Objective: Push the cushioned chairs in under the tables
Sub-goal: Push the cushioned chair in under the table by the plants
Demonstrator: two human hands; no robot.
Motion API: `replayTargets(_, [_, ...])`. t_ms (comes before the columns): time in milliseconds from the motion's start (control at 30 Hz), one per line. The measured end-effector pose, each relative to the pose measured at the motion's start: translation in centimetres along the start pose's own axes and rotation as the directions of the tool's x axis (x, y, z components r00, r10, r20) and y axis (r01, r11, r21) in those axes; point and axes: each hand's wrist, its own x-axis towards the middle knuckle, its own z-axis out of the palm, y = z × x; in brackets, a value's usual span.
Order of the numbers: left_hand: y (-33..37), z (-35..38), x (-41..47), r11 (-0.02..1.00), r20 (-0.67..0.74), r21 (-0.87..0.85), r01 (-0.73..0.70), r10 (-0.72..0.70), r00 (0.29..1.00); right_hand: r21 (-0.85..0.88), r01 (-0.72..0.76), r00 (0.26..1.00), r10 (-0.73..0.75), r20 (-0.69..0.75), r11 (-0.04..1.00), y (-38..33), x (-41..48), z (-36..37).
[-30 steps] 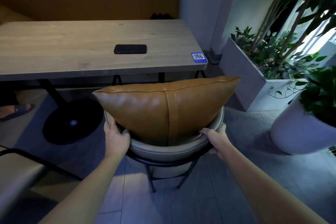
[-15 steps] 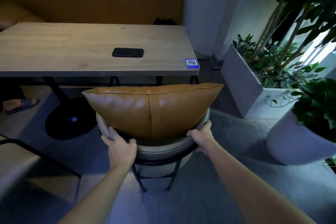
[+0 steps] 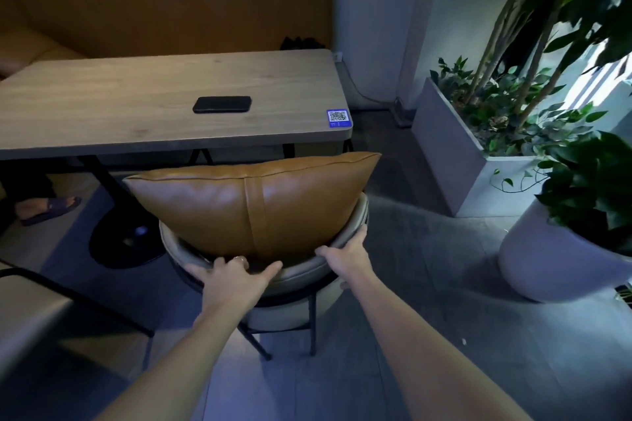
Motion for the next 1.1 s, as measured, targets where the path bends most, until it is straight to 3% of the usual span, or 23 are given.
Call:
replayTargets(200, [0.1, -0.2, -0.4, 0.997, 0.011, 0.056, -0.049, 0.048, 0.999, -0.029, 0.019, 1.0, -0.019, -0.012, 0.999, -0.3, 0.5, 0.3])
replayTargets(567, [-1.8, -0.3, -1.4, 0.994, 0.055, -0.001, -0.11, 0.109, 0.992, 0.006, 0.002, 1.0, -0.002, -0.023, 1.0, -0.3, 0.3, 0.5])
replayTargets(767, [-2.3, -1.9, -2.3, 0.983, 0.063, 0.118, -0.139, 0.133, 0.989, -0.191, 0.019, 0.998, -0.031, -0.059, 0.981, -1.1, -1.5, 0.2])
replayTargets(833, [-3.0, -3.1, -2.6, 0.976, 0.035, 0.115, -0.186, 0.183, 0.983, -0.395, 0.049, 0.993, -0.085, -0.076, 0.918, -1.8, -3.3, 0.3])
replayTargets(933, [-3.5, -6.7, -3.3, 0.963, -0.044, 0.105, -0.247, 0.252, 0.967, -0.732, 0.13, 0.981, -0.193, -0.002, 0.668, -4.4, -7.1, 0.7])
replayTargets(1000, [-3.9, -10.1, -4.0, 0.957, -0.116, 0.1, -0.272, 0.283, 0.952, -0.8, 0.233, 0.956, -0.279, 0.086, 0.553, -7.0, -10.1, 1.2])
replayTargets(1100, [-5.4, -15.8, -5.8, 0.954, -0.202, 0.086, -0.287, 0.299, 0.933, -0.792, 0.392, 0.881, -0.439, 0.176, 0.468, -10.6, -15.3, 2.9])
